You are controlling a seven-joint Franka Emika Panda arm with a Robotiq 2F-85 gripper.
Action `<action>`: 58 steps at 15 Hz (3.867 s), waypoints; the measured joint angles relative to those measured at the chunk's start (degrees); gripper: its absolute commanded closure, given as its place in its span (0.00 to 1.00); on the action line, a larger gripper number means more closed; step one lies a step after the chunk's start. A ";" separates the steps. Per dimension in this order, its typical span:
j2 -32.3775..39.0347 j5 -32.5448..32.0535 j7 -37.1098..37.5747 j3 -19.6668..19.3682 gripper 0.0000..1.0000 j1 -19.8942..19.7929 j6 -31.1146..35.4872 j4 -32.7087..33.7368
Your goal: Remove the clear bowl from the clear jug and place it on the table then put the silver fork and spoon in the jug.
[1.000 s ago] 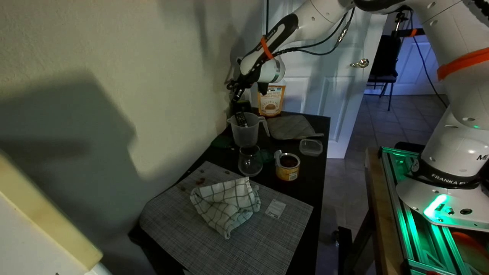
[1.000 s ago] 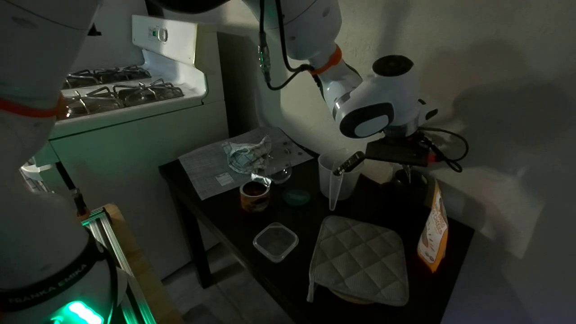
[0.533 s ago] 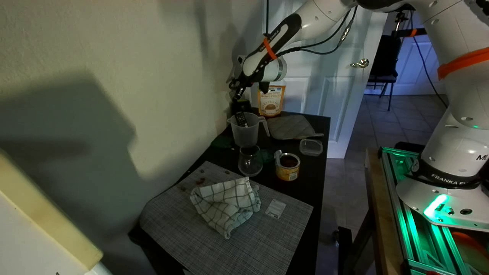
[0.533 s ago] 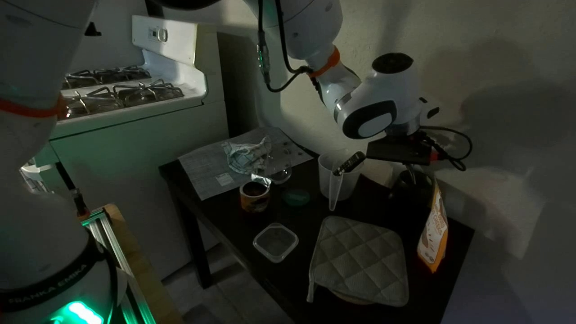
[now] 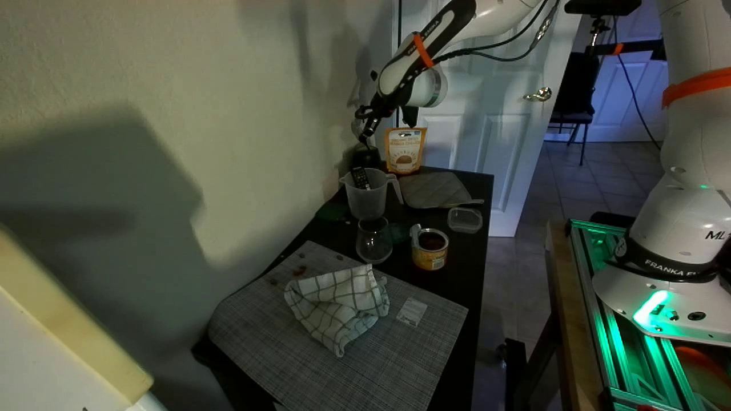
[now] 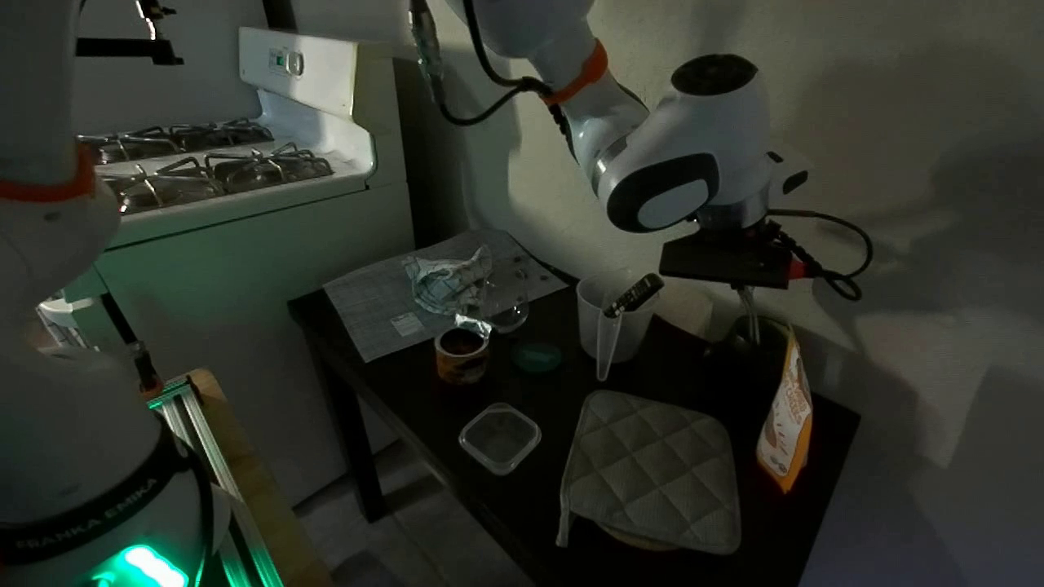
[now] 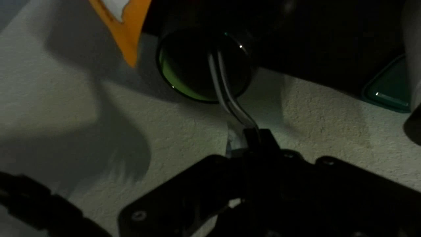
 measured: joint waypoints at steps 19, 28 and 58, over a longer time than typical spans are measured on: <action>-7.60 6.92 -15.98 26.84 0.99 -22.14 8.53 -10.75; -18.75 8.95 -17.14 42.14 0.99 -33.52 8.62 -21.66; -15.77 17.20 -25.14 72.59 0.99 -57.51 5.04 -34.67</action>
